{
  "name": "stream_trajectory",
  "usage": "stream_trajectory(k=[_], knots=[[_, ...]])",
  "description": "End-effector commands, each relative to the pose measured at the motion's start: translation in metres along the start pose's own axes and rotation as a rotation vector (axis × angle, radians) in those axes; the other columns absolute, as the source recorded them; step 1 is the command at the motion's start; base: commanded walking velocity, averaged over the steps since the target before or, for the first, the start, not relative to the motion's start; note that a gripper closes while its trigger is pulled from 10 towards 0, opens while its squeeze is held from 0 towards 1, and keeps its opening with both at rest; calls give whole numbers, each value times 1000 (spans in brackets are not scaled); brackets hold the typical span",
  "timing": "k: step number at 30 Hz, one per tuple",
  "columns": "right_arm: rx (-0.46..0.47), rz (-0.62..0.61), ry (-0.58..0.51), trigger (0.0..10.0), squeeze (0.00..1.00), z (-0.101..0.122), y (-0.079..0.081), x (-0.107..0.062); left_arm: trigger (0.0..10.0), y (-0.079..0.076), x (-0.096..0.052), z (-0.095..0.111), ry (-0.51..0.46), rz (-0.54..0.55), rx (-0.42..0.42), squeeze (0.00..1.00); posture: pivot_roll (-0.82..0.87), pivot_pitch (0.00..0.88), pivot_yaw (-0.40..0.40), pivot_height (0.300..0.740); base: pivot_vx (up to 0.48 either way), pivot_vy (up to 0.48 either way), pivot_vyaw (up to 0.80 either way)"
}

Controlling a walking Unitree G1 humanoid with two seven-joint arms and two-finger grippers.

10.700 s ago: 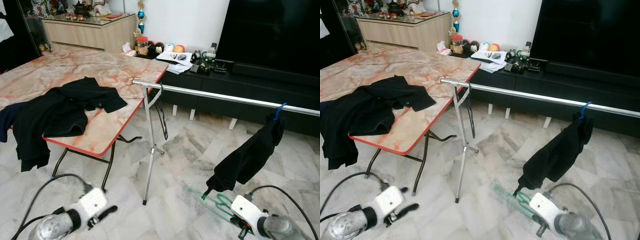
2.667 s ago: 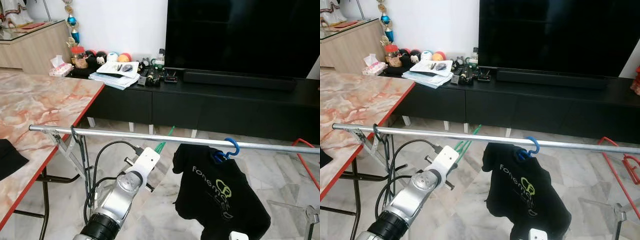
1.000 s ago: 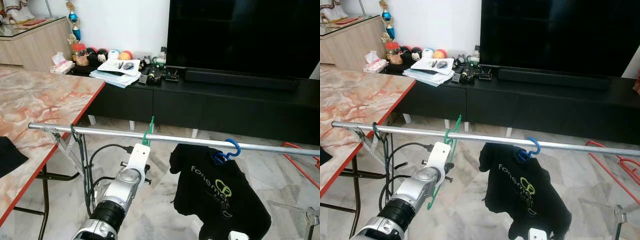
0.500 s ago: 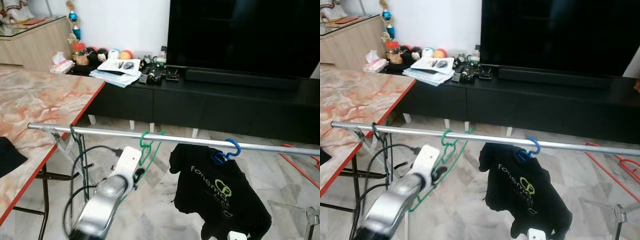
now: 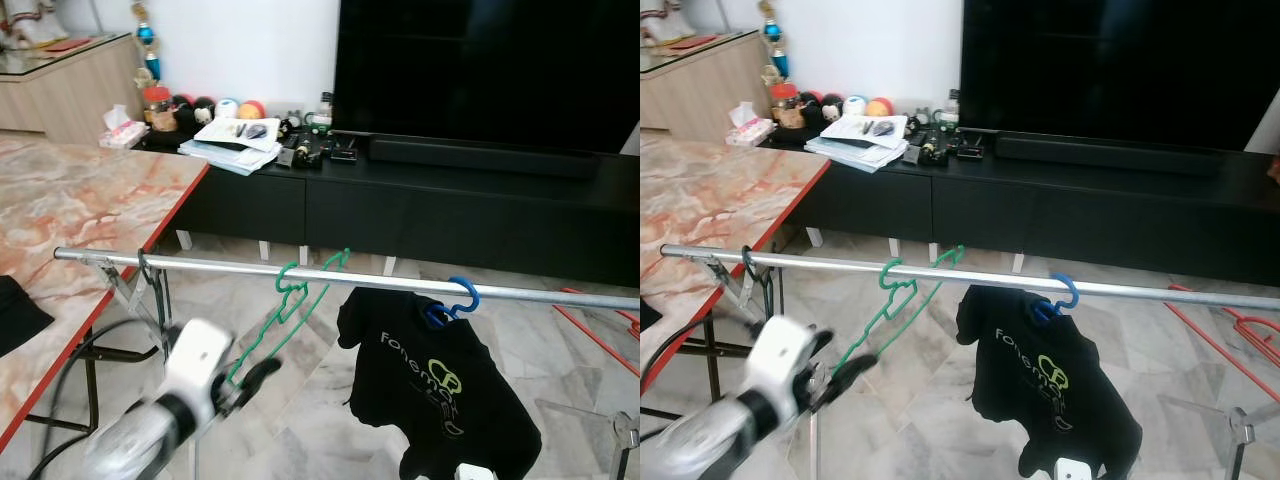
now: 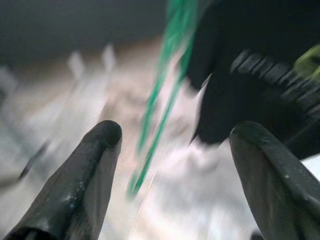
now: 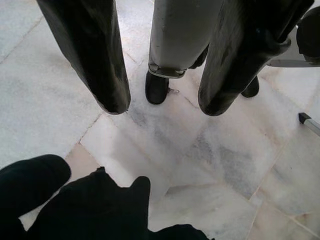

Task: Hang hanger

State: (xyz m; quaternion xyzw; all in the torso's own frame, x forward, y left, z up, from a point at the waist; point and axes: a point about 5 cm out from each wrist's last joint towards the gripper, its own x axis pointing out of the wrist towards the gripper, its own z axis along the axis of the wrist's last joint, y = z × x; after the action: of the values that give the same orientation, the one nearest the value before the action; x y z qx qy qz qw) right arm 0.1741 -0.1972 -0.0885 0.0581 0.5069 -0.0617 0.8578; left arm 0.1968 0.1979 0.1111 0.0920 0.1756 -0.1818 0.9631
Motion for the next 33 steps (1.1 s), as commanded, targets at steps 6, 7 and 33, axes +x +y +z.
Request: stream_trajectory(k=[6,7,33], knots=[[-9,5,9,10000,0,-1,2,0,10000,34,-13,-75,242,212,-10,0,222,0,-8,740,0,0,0],[-7,6,7,10000,0,0,2,0,10000,37,-10,-101,317,274,-40,0,223,0,-13,740,0,0,0],[-5,6,-11,10000,0,2,4,0,10000,-22,23,-210,770,225,-80,0,158,0,-1,740,0,0,0]])
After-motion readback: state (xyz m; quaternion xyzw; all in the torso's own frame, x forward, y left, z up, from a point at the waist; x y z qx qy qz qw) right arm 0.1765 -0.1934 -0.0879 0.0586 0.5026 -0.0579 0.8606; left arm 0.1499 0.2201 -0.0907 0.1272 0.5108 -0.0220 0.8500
